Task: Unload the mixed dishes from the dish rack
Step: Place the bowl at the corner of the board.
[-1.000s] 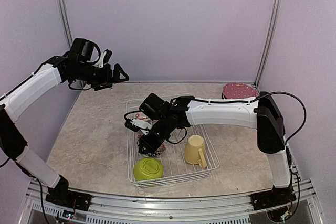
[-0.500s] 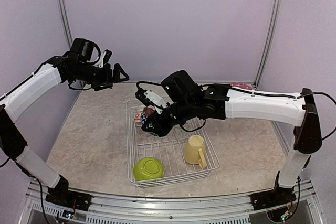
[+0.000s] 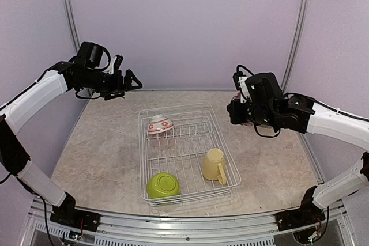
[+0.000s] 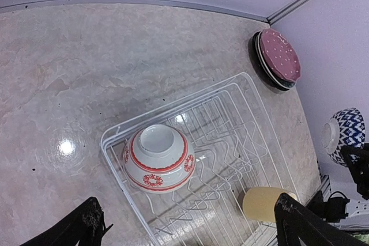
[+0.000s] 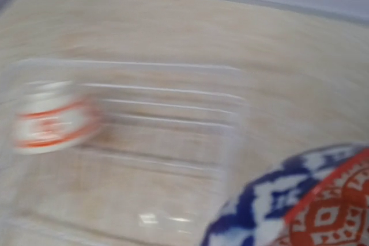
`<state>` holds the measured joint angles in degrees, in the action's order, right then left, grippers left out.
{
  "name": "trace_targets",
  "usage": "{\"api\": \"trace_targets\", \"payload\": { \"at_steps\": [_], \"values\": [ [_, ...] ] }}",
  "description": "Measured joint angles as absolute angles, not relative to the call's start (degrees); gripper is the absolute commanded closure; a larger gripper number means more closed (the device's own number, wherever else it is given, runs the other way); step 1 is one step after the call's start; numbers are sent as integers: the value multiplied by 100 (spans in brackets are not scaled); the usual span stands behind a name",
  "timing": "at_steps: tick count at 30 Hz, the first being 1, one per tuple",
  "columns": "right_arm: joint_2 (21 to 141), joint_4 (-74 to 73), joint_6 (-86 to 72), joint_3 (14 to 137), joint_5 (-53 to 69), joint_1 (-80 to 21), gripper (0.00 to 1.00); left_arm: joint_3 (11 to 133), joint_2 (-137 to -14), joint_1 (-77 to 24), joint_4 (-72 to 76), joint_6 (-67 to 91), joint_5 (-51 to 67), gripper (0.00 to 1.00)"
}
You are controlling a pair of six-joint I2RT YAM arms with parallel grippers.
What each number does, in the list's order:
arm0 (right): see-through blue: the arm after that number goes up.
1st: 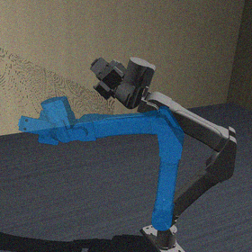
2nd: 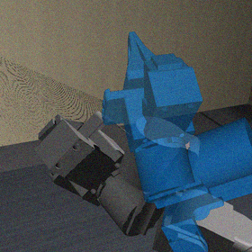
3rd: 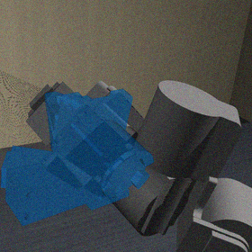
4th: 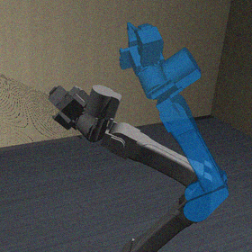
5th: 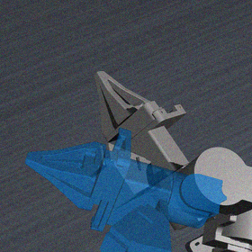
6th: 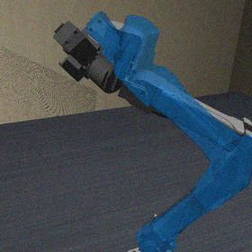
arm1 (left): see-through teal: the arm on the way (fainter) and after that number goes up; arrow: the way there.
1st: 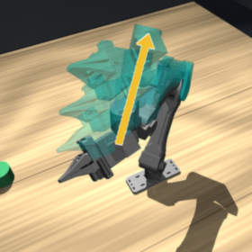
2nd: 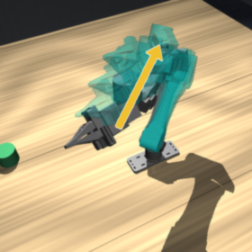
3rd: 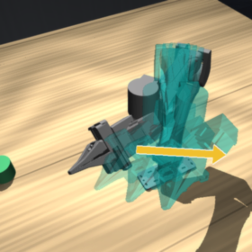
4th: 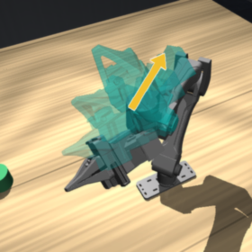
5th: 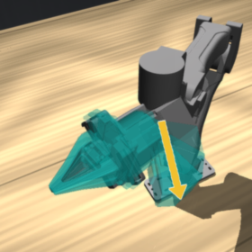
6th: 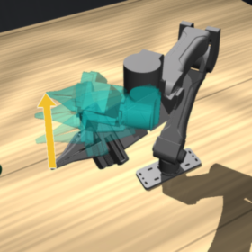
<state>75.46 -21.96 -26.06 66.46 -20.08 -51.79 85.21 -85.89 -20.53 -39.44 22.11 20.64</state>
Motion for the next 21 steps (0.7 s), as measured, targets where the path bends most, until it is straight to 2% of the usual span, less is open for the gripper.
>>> {"api": "trace_targets", "payload": {
  "at_steps": [9, 16, 21],
  "values": [
    [6960, -3055, -3704, 5771, -2532, -4222, 100, 8521, -8589, -2025, -3944, 2233, 2080, 1],
    [6941, -3400, -4178, 4906, -2499, -3039, 100, 8521, -8589, -2016, -3942, 2235, 2086, 1],
    [7135, -3402, -4213, 4593, -2412, -2567, 100, 8521, -8589, -2016, -3942, 2239, 2097, 1]
  ]
}}
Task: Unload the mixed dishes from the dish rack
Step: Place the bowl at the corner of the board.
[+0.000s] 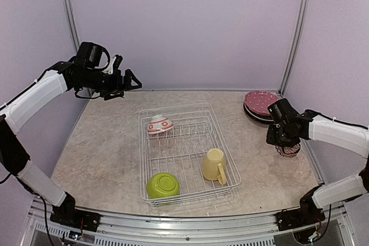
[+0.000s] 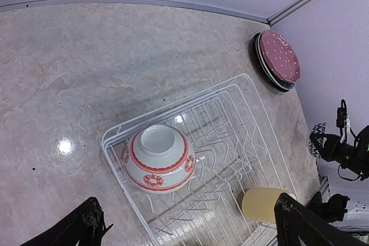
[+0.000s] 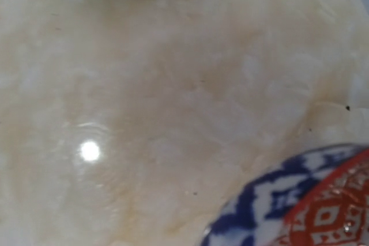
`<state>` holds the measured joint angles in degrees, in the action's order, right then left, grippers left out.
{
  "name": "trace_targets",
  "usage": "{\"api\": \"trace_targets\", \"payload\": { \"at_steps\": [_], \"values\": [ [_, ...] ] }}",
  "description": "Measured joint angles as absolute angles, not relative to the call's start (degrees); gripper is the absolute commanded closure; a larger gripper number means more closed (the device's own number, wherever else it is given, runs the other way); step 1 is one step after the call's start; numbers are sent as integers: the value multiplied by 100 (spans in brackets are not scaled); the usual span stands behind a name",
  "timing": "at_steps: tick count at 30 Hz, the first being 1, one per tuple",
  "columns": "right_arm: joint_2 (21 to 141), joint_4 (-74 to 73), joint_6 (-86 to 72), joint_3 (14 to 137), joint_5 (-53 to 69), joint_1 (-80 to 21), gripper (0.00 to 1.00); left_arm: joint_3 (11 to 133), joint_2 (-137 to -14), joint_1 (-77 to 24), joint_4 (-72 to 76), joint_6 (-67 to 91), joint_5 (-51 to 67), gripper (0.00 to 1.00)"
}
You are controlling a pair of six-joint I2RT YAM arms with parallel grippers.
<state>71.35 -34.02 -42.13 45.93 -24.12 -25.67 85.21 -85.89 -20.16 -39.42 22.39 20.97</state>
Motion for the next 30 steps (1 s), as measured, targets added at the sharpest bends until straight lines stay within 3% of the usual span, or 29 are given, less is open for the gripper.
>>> {"api": "trace_targets", "payload": {
  "at_steps": [11, 24, 30],
  "values": [
    [7999, -3024, -3708, 4663, -1990, -1817, 100, 8521, -8589, -2016, -3944, 2257, 2176, 1],
    [8952, -2790, -3142, 5142, -1782, -1444, 88, 8521, -8589, -2045, -3944, 2255, 2226, 1],
    [9174, -2722, -2956, 5315, -1780, -1441, 69, 8521, -8597, -2047, -3944, 2252, 2231, 1]
  ]
}}
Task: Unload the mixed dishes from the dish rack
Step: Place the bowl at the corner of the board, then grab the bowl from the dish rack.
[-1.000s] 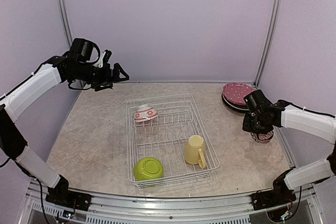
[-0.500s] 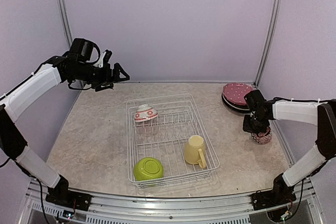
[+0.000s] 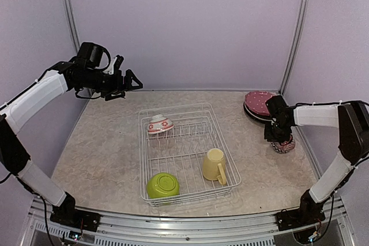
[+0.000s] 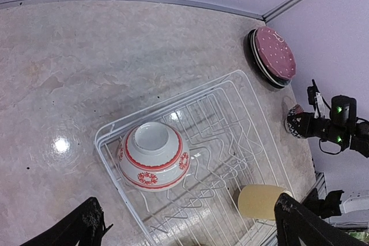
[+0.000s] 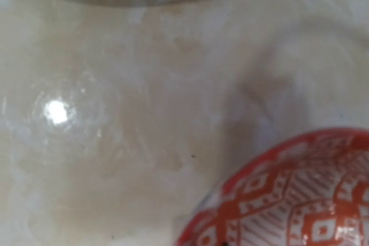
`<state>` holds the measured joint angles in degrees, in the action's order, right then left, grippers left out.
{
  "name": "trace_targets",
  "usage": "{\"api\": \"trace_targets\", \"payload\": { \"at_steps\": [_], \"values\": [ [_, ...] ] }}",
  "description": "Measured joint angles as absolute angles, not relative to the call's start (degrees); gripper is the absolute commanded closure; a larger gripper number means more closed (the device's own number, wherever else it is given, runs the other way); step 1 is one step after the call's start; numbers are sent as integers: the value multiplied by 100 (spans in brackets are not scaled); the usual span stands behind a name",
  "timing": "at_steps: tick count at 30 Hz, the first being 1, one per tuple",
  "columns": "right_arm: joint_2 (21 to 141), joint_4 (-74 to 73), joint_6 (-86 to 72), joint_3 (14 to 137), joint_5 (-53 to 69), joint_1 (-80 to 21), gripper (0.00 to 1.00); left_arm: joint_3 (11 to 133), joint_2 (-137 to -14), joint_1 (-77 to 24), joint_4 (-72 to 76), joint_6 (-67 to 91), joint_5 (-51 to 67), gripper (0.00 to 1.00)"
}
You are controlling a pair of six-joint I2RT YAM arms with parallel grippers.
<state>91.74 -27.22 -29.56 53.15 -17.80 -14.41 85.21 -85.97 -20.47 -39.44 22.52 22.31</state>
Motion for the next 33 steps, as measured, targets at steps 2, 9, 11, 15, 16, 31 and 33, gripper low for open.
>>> {"api": "trace_targets", "payload": {
  "at_steps": [2, 9, 11, 15, 16, 31, 33],
  "values": [
    [9174, -2705, -2917, 5315, -1750, -1441, 61, 8521, -8626, -2051, -3946, 2252, 2237, 1],
    [9050, -2696, -2783, 5315, -1476, -1439, 18, 8523, -8766, -2078, -3948, 2250, 2305, 1],
    [8847, -2700, -2792, 5310, -1341, -1446, 11, 8549, -8807, -2110, -3988, 2241, 2294, 1],
    [8156, -2692, -2740, 5280, -1076, -1503, 6, 8680, -8965, -2300, -4139, 2156, 2185, 1],
    [7944, -2668, -2746, 5251, -1009, -1522, 5, 8715, -9011, -2364, -4200, 2121, 2130, 1],
    [6759, -2633, -2842, 4510, -362, -1581, 4, 8945, -9679, -3055, -4654, 1535, 1186, 1],
    [6753, -2630, -2832, 4456, -294, -1581, 4, 8949, -9751, -3103, -4676, 1461, 1068, 1]
  ]
}}
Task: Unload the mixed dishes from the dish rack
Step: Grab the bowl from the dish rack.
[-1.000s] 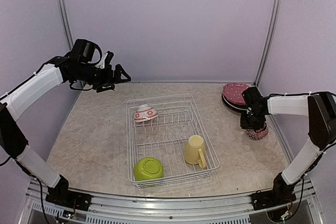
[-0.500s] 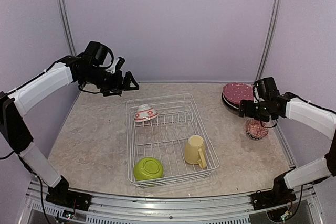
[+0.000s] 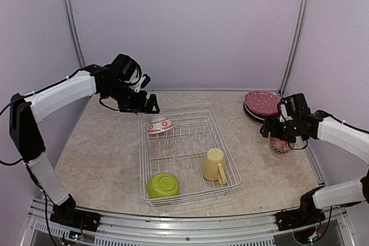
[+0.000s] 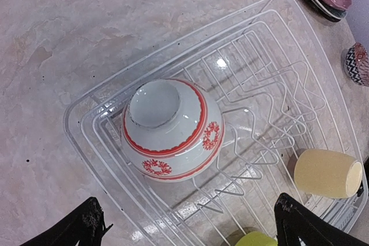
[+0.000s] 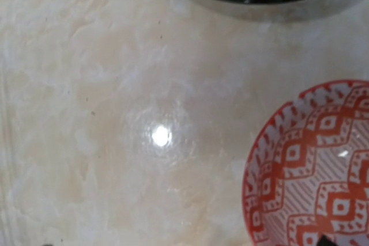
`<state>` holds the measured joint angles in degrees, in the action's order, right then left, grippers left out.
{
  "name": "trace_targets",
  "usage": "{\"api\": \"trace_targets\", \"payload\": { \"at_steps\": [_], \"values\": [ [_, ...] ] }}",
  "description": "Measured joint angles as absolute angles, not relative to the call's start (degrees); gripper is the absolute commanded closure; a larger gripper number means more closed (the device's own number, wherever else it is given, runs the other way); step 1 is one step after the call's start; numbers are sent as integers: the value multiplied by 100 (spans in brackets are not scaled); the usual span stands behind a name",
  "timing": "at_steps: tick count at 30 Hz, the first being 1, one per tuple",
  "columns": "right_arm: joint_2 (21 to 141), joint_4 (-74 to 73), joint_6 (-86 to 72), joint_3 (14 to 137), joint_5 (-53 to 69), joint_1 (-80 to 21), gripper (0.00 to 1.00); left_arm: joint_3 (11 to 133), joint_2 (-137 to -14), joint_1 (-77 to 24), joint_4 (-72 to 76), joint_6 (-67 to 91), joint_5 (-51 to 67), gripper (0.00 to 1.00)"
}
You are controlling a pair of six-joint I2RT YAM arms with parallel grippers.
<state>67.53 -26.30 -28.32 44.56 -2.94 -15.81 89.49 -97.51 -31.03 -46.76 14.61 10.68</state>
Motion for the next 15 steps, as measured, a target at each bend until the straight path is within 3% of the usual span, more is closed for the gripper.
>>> {"api": "trace_targets", "payload": {
  "at_steps": [5, 15],
  "values": [
    [6613, -2630, -2757, 4397, -176, -1586, 4, 9174, -10036, -3236, -4864, 1258, 858, 1],
    [6123, -2626, -2637, 4163, -128, -1597, 3, 10783, -11382, -3688, -5714, 1002, 482, 1]
  ]
}}
